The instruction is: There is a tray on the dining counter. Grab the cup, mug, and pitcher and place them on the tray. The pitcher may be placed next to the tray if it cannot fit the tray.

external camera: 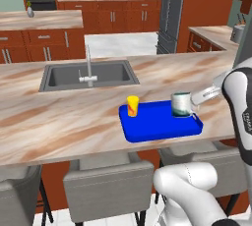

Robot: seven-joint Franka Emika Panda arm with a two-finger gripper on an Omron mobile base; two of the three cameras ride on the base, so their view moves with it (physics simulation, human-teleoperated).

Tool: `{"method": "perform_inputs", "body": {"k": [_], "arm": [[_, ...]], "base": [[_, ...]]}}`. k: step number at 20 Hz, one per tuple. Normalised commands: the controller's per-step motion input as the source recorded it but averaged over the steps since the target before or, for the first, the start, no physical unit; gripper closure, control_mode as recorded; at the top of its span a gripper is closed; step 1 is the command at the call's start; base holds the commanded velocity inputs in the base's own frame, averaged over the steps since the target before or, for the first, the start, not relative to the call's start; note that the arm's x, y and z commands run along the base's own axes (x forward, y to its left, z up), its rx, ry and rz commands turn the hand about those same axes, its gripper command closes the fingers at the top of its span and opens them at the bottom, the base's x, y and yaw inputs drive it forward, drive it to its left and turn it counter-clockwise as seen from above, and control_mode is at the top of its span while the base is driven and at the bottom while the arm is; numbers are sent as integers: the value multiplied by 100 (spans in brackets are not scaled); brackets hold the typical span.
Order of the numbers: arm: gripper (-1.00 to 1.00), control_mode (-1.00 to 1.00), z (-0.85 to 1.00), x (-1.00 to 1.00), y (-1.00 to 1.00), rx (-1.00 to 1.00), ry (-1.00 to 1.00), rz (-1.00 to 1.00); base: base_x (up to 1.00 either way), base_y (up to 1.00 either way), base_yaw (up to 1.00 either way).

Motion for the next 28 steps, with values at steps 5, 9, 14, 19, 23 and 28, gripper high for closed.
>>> {"method": "perform_inputs", "body": {"k": [5,9,14,19,23,28], "arm": [[100,-100,-35,31,0,0,0,5],[100,-100,-40,35,2,0,0,5],[100,-100,-38,35,1,0,0,5],[100,-100,-34,31,0,0,0,5],[100,-100,-29,29,0,2,0,5],[100,-100,-16,27,0,3,0,5]], "base": [[0,0,0],[0,0,0],[0,0,0],[0,0,0],[0,0,0],[0,0,0]]}}
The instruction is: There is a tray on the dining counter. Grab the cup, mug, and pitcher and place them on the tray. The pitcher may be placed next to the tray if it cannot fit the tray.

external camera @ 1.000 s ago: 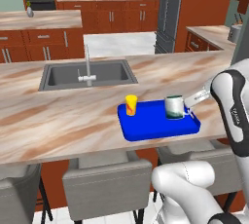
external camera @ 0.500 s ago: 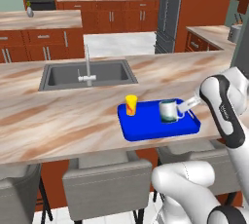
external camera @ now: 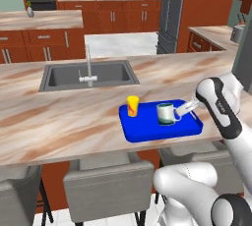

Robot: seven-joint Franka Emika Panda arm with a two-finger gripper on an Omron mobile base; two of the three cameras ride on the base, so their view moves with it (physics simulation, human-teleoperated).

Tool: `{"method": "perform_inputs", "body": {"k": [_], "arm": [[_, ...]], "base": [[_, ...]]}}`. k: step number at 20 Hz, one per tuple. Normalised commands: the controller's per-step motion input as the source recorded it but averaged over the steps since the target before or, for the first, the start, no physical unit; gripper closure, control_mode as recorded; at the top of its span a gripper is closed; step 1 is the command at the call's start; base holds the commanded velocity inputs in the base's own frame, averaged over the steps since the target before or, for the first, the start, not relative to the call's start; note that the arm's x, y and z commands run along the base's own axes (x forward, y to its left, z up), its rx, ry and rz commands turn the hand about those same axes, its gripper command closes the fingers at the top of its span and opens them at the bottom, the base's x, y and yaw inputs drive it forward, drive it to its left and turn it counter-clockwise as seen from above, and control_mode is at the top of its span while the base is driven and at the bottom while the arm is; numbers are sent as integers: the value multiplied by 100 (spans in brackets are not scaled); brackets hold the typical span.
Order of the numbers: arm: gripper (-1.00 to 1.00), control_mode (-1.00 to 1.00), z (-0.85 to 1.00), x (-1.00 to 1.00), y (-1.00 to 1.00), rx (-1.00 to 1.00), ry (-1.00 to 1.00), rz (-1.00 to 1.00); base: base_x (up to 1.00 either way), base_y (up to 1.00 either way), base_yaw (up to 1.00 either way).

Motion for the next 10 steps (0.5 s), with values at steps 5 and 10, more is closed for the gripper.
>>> {"method": "perform_inputs", "body": {"k": [5,10], "arm": [[100,-100,-5,15,0,3,0,5],[100,-100,-12,13,0,1,0,5]], "base": [[0,0,0],[0,0,0]]}}
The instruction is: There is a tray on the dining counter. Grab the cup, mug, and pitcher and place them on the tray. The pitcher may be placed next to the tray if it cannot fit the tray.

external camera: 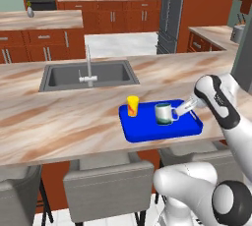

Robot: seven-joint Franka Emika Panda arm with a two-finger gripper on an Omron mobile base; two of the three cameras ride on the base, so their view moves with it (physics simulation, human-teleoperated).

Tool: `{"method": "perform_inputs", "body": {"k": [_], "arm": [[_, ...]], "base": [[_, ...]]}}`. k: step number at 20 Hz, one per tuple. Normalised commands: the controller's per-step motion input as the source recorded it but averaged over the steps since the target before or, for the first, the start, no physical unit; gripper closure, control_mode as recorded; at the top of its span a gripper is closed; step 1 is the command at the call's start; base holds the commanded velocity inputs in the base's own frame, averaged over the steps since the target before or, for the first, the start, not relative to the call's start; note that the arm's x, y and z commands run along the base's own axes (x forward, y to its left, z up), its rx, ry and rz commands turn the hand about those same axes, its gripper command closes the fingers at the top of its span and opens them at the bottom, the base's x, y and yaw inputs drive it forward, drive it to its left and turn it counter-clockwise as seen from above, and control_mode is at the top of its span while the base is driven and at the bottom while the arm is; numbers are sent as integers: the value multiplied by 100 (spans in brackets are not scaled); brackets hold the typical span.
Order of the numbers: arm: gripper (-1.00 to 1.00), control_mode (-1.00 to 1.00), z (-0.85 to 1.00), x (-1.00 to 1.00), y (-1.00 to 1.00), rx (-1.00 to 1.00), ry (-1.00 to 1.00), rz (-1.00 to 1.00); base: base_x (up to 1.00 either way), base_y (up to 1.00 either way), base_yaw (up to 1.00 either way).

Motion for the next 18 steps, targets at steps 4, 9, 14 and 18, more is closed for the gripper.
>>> {"method": "perform_inputs", "body": {"k": [4,9,14,18], "arm": [[100,-100,-22,15,3,0,0,5],[100,-100,-24,24,2,0,0,5],[100,-100,-29,34,9,1,-2,4],[100,-100,-27,31,19,2,-3,5]], "base": [[0,0,0],[0,0,0],[0,0,0],[0,0,0]]}}
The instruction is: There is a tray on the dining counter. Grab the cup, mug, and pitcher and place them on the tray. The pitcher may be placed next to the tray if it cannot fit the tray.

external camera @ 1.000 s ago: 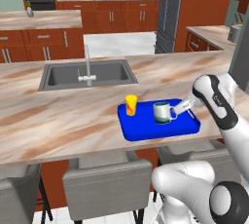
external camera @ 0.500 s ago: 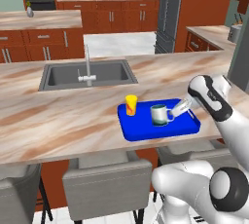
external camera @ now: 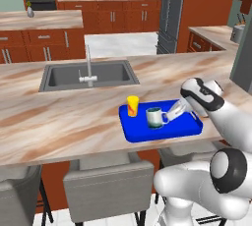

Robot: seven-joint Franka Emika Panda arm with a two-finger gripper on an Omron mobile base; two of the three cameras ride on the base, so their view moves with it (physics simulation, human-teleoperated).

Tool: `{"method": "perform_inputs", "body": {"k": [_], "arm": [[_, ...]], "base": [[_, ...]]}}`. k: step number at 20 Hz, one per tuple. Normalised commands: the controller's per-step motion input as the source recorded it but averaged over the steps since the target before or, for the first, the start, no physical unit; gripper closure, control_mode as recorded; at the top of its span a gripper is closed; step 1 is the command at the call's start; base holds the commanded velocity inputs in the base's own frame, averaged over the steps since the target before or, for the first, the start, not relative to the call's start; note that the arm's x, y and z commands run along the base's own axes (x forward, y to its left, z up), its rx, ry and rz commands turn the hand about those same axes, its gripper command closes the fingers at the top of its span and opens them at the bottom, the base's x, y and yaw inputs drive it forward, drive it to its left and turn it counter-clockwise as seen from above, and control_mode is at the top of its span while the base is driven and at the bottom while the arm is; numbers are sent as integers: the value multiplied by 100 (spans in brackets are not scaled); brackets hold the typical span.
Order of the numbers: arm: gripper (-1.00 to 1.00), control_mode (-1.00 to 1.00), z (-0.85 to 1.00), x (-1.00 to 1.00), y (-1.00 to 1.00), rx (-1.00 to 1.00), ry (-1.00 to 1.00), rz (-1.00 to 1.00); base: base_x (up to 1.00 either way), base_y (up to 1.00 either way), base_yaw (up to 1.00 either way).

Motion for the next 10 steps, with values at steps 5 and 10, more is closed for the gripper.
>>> {"method": "perform_inputs", "body": {"k": [5,10], "arm": [[100,-100,-21,34,15,4,-3,4],[100,-100,-17,46,12,5,0,2]], "base": [[0,0,0],[0,0,0]]}}
